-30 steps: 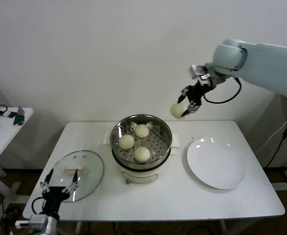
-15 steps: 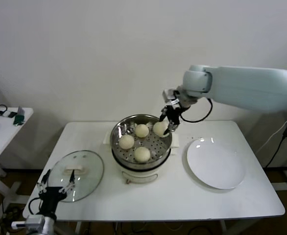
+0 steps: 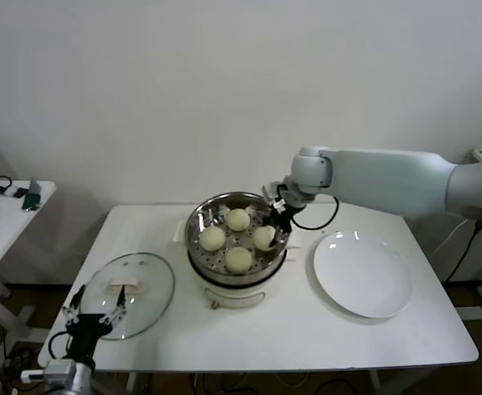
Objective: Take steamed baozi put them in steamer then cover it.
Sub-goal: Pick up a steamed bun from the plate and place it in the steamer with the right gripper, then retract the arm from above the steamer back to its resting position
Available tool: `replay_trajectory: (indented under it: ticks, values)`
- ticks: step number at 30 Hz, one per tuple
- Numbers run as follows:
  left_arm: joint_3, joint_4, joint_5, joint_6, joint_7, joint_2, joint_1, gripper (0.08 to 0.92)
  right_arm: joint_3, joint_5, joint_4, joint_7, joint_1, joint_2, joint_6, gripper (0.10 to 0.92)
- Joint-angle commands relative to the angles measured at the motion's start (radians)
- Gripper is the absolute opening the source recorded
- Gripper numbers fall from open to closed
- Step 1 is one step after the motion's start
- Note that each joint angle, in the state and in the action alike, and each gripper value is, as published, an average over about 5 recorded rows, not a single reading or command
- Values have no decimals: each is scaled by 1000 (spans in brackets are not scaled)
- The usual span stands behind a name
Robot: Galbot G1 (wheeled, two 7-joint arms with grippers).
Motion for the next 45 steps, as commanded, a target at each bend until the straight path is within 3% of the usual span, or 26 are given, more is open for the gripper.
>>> replay_trajectory:
  ticks: [1, 12, 17, 21, 26, 32, 40, 45]
  values:
    - [1, 0, -3, -2, 0, 1, 1, 823, 26, -41, -27, 28, -55, 12, -2, 634]
    - [-4, -14, -9, -7, -2, 1, 12, 823, 63, 23, -4, 27, 13, -23, 9, 814]
    - [-5, -27, -12, -2, -1, 2, 15, 823, 96, 243, 5, -37, 122, -96, 6, 822]
    - [0, -37, -10, 13, -6, -1, 11, 823, 201, 422, 33, 108, 108, -187, -20, 823]
    - [9, -40, 5, 37, -20, 2, 5, 823, 592, 323, 99, 482, -169, -325, 10, 823]
    - [19, -36, 6, 30, -32, 26, -7, 823, 957, 261, 211, 729, -480, -477, 4, 823]
    - [18, -15, 15, 15, -31, 60, -33, 823, 1447, 220, 343, 813, -1057, -658, 56, 823]
    - [21, 3, 46, -19, -31, 81, -36, 823, 1864, 161, 393, 803, -1535, -641, 126, 823]
